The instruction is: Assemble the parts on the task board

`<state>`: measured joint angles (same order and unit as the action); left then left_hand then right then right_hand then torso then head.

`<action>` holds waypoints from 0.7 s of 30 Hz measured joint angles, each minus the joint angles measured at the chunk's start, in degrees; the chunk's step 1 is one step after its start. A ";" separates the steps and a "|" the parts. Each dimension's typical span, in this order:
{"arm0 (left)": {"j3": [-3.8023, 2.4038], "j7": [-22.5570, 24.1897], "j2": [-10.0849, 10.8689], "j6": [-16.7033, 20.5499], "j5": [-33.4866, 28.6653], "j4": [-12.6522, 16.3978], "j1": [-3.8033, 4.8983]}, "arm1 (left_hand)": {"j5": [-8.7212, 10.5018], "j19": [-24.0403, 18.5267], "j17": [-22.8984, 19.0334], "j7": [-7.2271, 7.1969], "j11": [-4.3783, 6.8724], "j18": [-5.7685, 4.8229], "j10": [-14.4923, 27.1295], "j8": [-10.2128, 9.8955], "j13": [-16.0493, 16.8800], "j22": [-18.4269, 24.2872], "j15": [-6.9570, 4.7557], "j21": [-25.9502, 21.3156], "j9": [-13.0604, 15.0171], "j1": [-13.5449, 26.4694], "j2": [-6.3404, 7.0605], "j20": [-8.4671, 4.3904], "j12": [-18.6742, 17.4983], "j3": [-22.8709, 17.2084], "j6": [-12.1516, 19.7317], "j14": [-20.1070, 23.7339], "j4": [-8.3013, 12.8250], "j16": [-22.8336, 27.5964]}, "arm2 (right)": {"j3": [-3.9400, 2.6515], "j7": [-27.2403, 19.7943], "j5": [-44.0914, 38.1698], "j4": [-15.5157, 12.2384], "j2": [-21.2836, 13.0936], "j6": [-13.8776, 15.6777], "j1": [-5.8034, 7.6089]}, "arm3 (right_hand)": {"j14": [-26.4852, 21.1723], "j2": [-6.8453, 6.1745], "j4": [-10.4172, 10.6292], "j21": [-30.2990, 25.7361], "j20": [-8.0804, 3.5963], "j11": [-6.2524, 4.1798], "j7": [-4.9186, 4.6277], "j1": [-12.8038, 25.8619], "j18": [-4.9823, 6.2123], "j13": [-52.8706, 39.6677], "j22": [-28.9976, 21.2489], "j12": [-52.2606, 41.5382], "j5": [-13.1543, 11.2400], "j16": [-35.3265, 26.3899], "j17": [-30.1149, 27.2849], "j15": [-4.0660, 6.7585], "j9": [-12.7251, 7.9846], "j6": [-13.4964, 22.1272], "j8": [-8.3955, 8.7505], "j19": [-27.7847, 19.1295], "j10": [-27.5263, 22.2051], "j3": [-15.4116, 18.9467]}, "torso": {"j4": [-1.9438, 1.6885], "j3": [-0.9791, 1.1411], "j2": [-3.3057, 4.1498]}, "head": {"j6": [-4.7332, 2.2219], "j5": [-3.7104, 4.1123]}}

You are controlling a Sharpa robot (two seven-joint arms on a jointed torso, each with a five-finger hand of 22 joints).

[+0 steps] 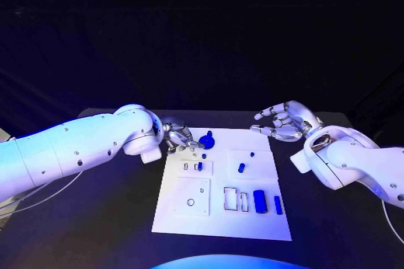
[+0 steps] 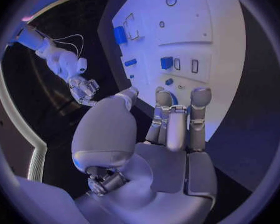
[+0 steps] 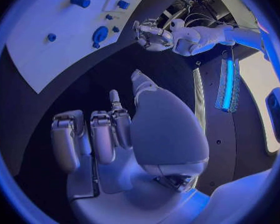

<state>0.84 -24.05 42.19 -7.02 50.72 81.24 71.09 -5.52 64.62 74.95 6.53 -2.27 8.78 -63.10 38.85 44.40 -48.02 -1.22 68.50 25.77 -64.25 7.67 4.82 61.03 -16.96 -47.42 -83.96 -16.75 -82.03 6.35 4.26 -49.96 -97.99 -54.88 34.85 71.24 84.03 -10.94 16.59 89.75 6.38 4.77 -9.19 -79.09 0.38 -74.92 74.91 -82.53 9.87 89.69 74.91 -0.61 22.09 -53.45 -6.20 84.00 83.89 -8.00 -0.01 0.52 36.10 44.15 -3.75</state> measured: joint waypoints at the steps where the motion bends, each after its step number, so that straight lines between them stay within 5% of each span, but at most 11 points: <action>1: 0.00 -0.46 -0.39 -0.64 0.63 -0.41 0.10 | 0.00 0.00 0.00 0.00 0.00 0.00 0.00 0.00 -0.04 -0.07 0.00 0.07 0.11 0.19 0.05 0.00 0.00 0.28 0.00 0.00 0.00 0.00 | 0.00 0.00 0.28 0.12 0.00 -0.05 0.03 | 0.00 0.00 0.00 0.00 0.00 0.00 0.00 0.00 0.00 0.00 0.00 0.00 0.01 0.00 0.00 0.00 0.00 0.00 0.00 0.00 0.00 0.00 | 0.00 0.00 0.00 | 0.05 -0.03; 21: 1.09 -4.52 -5.93 -9.25 4.67 -6.41 0.47 | 0.00 -0.01 -0.01 -0.19 0.22 0.00 0.65 0.57 -0.54 -0.34 0.00 0.22 0.97 1.24 -0.56 0.00 0.00 1.24 0.62 0.01 -0.01 0.00 | 0.02 0.35 2.28 1.46 0.81 -1.18 0.21 | 0.00 0.30 0.00 0.00 0.00 0.00 0.00 -0.31 0.00 0.01 0.03 0.23 0.69 0.00 0.02 0.00 -0.01 0.00 0.00 0.00 0.00 0.34 | -0.01 -0.10 0.12 | 1.14 0.58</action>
<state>1.93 -28.56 36.26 -16.27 55.39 74.83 71.56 -5.52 64.61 74.94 6.34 -2.05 8.79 -62.45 39.42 43.86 -48.36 -1.22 68.73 26.74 -63.01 7.11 4.83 61.02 -15.72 -46.79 -83.95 -16.76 -82.03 6.37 4.61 -47.68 -96.53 -54.07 33.66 71.45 84.03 -10.63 16.59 89.75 6.38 4.77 -9.19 -79.40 0.38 -74.91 74.94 -82.30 10.57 89.69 74.93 -0.61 22.07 -53.45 -6.20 84.00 83.88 -7.66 -0.02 0.42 36.22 45.29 -3.18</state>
